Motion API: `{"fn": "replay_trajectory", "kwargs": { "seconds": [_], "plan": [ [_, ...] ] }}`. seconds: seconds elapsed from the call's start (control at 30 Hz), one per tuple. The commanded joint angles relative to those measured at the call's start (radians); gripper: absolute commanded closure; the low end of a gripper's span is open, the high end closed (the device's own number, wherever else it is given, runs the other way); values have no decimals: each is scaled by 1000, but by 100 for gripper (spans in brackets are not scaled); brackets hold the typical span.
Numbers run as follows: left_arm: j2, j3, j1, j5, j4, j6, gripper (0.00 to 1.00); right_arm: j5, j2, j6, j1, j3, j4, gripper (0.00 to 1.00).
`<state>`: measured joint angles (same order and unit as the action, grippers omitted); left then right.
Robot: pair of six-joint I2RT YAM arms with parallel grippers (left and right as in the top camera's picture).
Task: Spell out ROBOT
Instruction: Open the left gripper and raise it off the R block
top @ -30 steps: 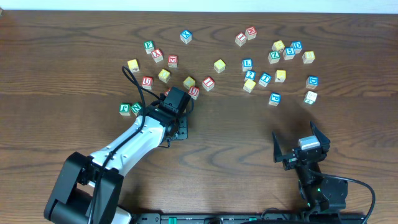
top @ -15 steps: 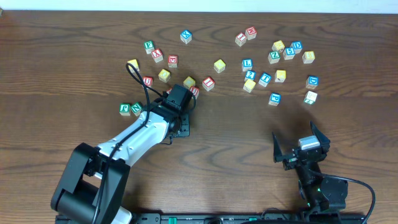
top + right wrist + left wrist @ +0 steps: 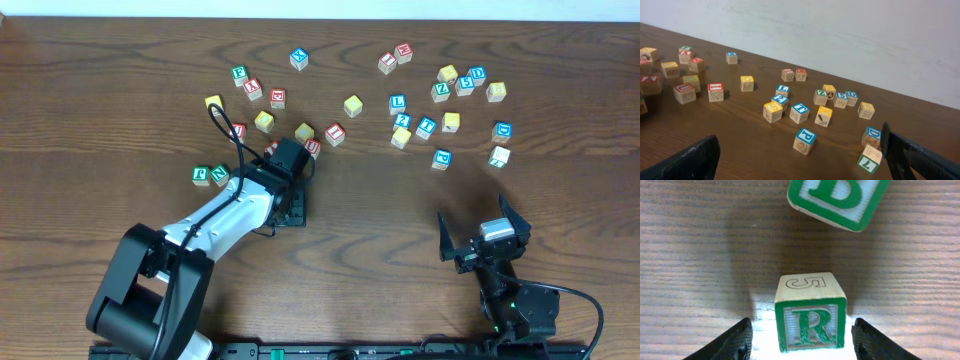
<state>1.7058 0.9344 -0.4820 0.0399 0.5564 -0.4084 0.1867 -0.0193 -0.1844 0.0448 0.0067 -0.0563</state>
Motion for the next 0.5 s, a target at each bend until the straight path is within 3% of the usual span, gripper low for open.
{"fn": "replay_trajectory", "kwargs": {
  "seconds": [0.0, 0.23, 0.47],
  "plan": [
    [-85, 66, -2, 5, 41, 55, 34, 0, 2, 15, -6, -1, -4, 1],
    [-310, 84, -2, 5, 71, 61, 25, 0, 2, 15, -6, -1, -4, 1],
    [-363, 84, -2, 5, 71, 66, 23, 0, 2, 15, -6, -1, -4, 1]
  ]
}}
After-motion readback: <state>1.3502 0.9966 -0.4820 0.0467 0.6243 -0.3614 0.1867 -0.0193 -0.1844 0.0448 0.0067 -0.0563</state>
